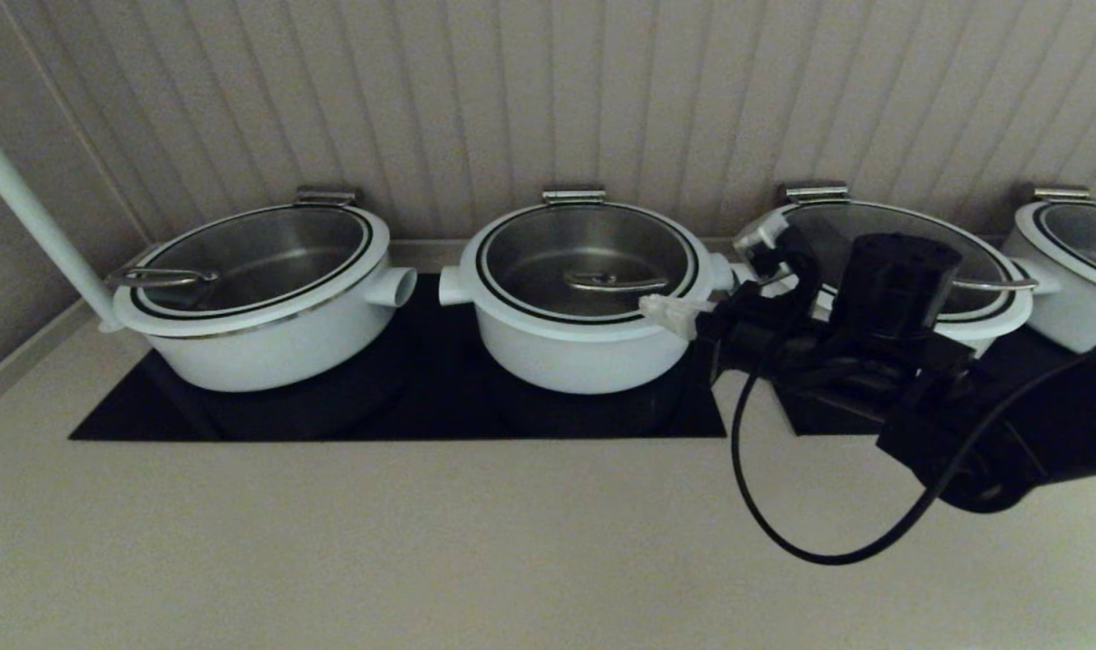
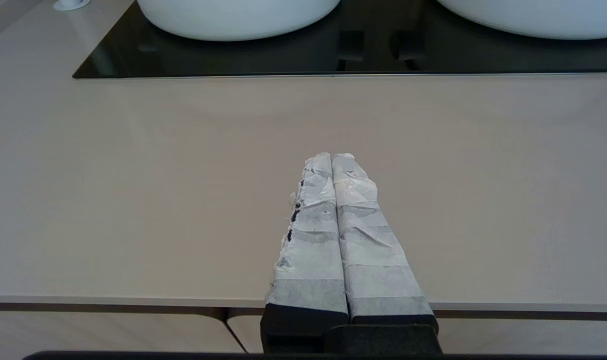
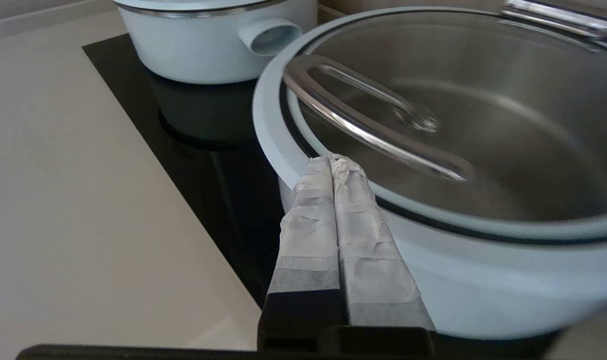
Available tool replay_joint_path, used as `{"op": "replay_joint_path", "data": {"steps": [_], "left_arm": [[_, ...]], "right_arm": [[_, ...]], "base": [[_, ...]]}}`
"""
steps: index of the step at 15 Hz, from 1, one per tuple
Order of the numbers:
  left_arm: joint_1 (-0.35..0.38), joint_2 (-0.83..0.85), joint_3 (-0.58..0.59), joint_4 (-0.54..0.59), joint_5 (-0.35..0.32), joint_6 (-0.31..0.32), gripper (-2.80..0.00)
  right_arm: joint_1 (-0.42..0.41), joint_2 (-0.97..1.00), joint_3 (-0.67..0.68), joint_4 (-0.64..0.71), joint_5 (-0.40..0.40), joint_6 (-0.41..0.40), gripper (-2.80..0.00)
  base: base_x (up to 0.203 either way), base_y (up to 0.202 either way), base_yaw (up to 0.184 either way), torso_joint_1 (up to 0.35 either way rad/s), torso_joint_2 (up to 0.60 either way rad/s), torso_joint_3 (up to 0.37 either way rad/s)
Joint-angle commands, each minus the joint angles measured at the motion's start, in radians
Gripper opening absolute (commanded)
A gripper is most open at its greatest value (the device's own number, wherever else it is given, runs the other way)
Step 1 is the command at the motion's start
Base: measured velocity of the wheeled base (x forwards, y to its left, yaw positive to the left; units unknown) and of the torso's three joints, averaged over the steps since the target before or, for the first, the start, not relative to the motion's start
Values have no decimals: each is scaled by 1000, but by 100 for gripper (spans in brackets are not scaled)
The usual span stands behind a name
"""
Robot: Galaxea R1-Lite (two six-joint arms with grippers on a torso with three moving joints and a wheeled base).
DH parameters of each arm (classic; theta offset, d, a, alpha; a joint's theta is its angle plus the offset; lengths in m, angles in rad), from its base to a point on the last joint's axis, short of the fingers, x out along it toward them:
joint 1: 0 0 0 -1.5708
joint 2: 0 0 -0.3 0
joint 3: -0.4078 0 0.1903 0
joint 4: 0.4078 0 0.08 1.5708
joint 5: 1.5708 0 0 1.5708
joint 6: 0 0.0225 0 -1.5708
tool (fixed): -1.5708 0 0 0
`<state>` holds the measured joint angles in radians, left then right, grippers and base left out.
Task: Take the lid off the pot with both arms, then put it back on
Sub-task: Open the food pot lid a small opening with the right arm
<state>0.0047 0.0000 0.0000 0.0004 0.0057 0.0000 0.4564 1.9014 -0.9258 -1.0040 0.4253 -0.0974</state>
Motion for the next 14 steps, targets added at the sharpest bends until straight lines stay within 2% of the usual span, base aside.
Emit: {"op": "replay_joint_path", "data": {"steps": [1,7,10,14], "left_arm": [[0,0,0,1,0,-1,-280],[0,0,0,1,0,-2,-280],[0,0,0,0,0,-1,-280],[0,0,0,1,0,0,-280]], "right_arm": [[19,38,-41,-3,-15,-1,-280],[31,73,-61,-8,-33,-1,-280],[31,98,-72,-27,-79,-2,-280],[31,133,-153,-72,-124,-5,-280]], "base": [[0,0,0,0,0,0],[0,0,0,0,0,0],[0,0,0,0,0,0],[0,0,0,0,0,0]]}}
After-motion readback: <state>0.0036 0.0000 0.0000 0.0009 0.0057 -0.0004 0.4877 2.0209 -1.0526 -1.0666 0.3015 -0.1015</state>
